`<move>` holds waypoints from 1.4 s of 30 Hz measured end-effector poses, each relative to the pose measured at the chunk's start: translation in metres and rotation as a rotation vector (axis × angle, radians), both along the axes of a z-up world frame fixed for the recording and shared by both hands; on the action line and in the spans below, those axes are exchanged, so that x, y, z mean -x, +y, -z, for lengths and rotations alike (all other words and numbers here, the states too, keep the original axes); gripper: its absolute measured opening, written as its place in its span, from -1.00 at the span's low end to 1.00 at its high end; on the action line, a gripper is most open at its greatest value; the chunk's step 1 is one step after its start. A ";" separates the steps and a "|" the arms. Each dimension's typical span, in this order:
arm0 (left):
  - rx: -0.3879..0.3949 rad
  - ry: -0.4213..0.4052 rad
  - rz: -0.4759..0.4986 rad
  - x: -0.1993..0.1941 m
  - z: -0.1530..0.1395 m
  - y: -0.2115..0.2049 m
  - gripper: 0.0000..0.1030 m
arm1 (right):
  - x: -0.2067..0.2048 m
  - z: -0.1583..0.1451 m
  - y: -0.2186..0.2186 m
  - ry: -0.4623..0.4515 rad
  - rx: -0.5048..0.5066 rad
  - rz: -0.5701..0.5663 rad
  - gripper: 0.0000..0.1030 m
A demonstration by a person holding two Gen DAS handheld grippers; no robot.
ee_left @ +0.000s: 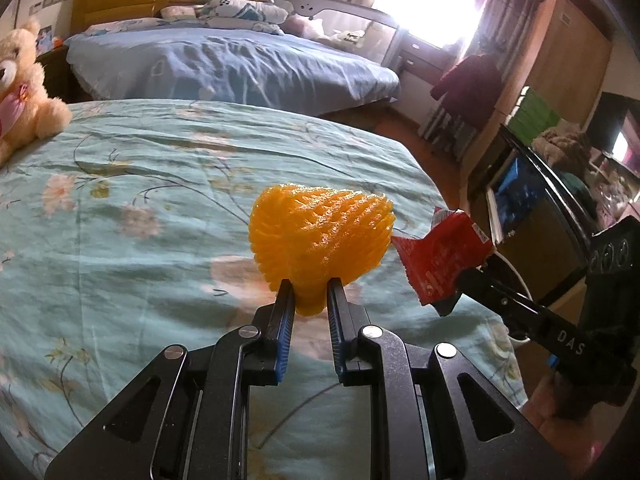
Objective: Collect trash
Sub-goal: 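Carry the yellow mesh sleeve and red snack packet over the black trash bin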
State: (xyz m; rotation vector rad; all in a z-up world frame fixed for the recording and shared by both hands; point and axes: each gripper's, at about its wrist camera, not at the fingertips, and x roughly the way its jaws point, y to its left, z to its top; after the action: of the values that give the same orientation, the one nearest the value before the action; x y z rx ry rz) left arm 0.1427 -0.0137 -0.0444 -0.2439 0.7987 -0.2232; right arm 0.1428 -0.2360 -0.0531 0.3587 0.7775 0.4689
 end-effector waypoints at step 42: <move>0.010 0.000 0.107 0.011 -0.002 -0.045 -0.70 | 0.030 0.001 -0.047 0.004 0.020 0.076 -1.00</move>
State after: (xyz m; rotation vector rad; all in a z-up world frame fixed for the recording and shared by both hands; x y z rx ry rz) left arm 0.1316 -0.0585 -0.0425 -0.2110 0.8118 -0.3284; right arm 0.1126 -0.2828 -0.0537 0.3690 0.7694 0.3886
